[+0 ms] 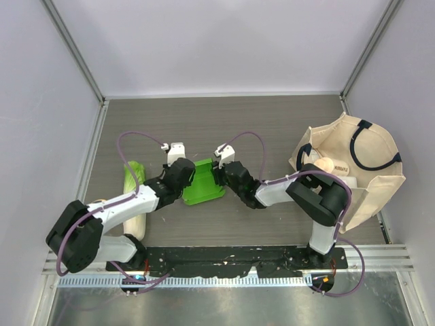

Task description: Fold the paper box

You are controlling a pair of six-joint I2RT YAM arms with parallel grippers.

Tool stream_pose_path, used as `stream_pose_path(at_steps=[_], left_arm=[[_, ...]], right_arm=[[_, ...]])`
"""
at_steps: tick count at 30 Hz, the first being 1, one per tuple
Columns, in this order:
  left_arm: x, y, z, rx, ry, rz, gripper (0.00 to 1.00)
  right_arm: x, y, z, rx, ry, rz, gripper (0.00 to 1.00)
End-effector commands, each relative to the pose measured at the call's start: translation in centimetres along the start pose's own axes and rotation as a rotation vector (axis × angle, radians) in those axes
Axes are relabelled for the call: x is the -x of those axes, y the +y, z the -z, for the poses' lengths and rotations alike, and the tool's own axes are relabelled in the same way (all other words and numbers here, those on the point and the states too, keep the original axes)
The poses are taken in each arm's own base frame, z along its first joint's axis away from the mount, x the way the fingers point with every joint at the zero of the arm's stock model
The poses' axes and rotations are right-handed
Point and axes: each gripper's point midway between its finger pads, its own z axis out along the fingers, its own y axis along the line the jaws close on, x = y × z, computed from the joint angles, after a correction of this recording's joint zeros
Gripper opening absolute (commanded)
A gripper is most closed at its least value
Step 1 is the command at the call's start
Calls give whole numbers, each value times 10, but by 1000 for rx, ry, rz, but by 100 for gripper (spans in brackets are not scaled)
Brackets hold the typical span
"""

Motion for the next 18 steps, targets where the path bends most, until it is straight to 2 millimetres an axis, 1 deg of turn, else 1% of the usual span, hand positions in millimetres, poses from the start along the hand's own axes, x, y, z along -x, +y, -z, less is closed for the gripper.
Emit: stream_pose_path(at_steps=[1, 9, 14, 16, 17, 18], left_arm=[[6, -1, 3, 22, 12, 8, 0], [3, 0, 1, 44, 36, 7, 0], [1, 2, 0, 55, 41, 3, 0], [2, 1, 0, 54, 41, 9, 0], [1, 1, 0, 53, 42, 9, 0], [2, 0, 0, 51, 40, 13, 0]], right_arm=[[16, 7, -8, 38, -57, 3, 37], [22, 17, -9, 89, -78, -6, 37], [18, 19, -8, 112, -75, -34, 38], [18, 18, -10, 103, -72, -37, 35], [14, 17, -11, 101, -63, -35, 33], [16, 18, -13, 103, -64, -37, 32]])
